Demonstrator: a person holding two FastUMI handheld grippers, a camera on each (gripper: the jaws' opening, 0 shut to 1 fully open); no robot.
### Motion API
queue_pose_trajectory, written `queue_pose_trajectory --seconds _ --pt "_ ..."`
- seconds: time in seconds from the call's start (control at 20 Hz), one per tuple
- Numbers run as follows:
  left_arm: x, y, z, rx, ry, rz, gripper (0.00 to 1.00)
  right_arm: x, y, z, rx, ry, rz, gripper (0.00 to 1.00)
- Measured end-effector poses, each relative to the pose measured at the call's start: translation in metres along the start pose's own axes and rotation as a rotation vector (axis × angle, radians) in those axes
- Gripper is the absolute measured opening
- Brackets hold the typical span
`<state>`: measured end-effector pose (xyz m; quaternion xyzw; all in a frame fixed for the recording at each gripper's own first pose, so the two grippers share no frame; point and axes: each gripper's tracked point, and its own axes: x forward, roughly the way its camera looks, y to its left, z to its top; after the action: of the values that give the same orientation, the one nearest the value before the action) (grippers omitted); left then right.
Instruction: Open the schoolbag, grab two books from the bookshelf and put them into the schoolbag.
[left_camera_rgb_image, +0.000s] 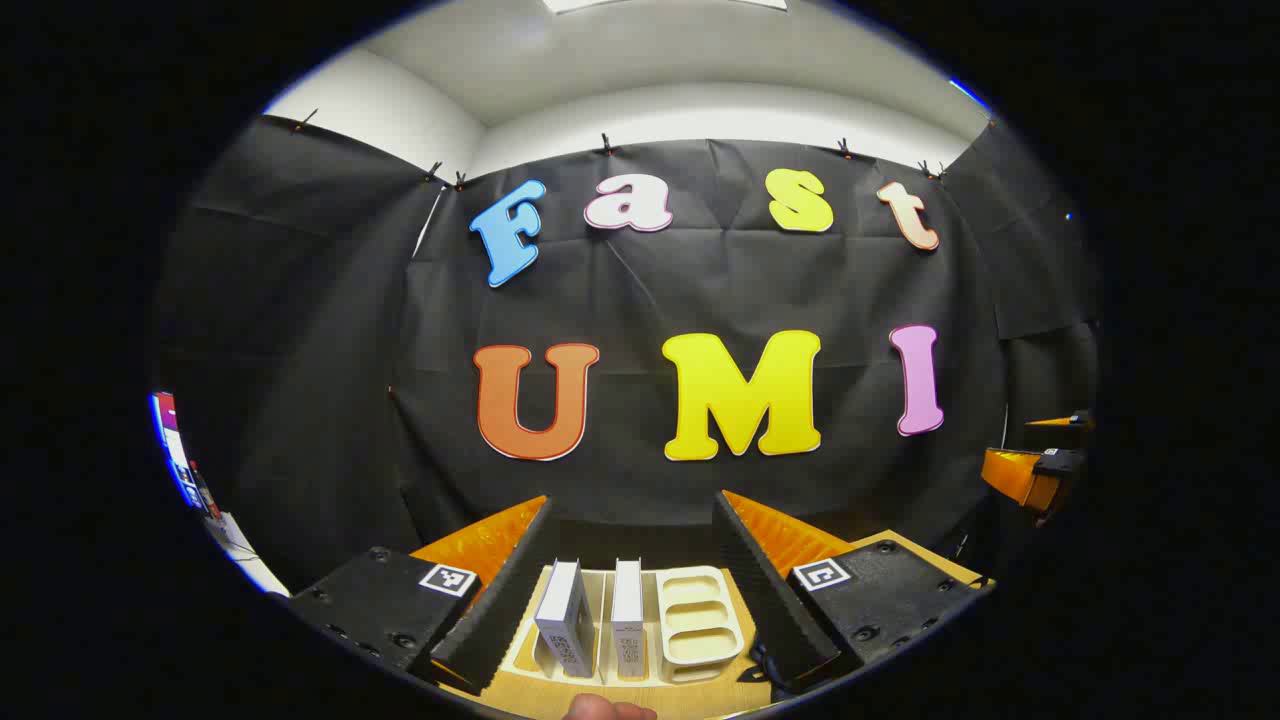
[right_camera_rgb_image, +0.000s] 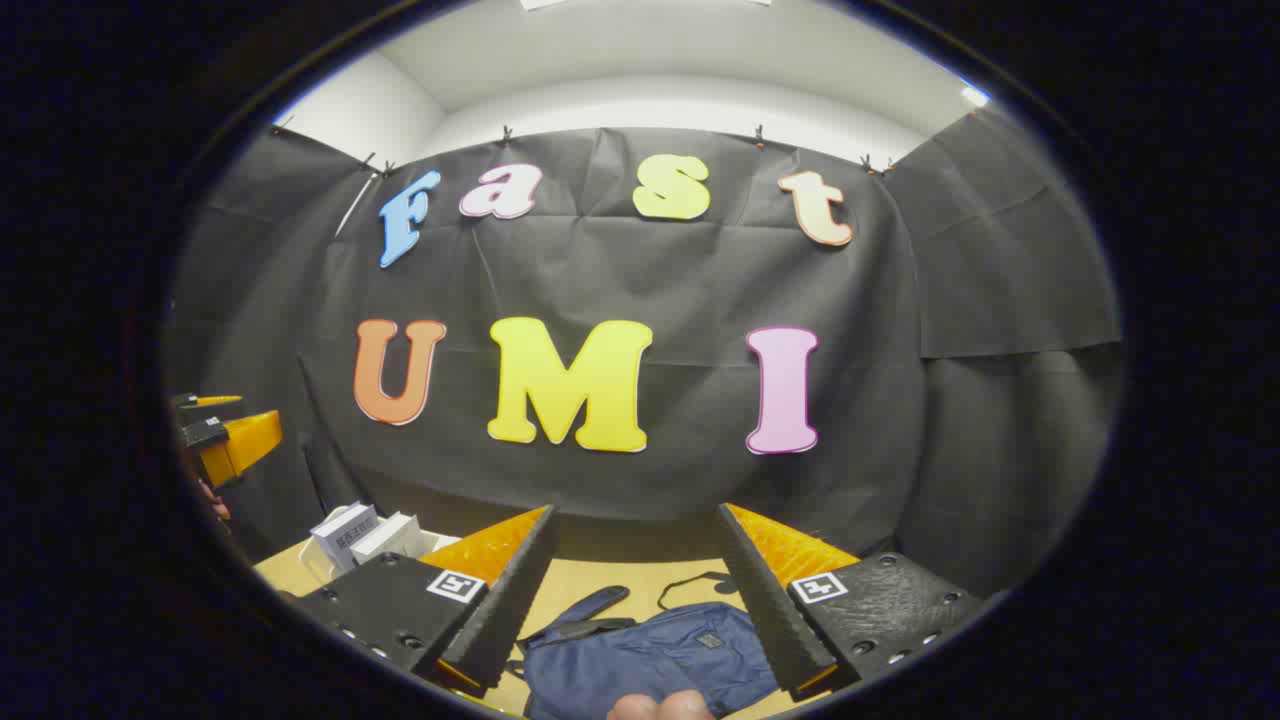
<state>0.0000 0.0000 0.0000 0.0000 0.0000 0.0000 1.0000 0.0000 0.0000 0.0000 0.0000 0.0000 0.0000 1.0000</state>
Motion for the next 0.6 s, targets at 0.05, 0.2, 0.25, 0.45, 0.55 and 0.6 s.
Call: queue_pose_trajectory --seconds 0.05,0.2,0.25,0.45,0.55,0.6 --pt "0.002 0.000 -0.002 -0.001 0.010 0.000 0.99 0.001 0.003 0.000 0.000 0.001 0.004 0.95" --pt "0.006 0.001 -0.004 0.002 0.020 -0.005 0.99 0.004 0.007 0.000 -0.005 0.002 0.009 0.95" --pt "0.008 0.001 -0.004 0.008 0.022 -0.005 0.99 0.005 0.007 -0.001 -0.008 0.005 0.011 0.97" --pt "0.009 -0.002 -0.005 0.019 0.026 -0.011 0.99 0.006 0.011 -0.001 -0.012 0.009 0.022 0.97" --pt "0.010 -0.003 -0.007 0.018 0.032 -0.014 0.99 0.006 0.012 -0.005 -0.018 0.018 0.029 0.97" --pt "0.010 -0.003 -0.008 0.016 0.036 -0.015 0.99 0.006 0.014 -0.006 -0.021 0.023 0.034 0.97"
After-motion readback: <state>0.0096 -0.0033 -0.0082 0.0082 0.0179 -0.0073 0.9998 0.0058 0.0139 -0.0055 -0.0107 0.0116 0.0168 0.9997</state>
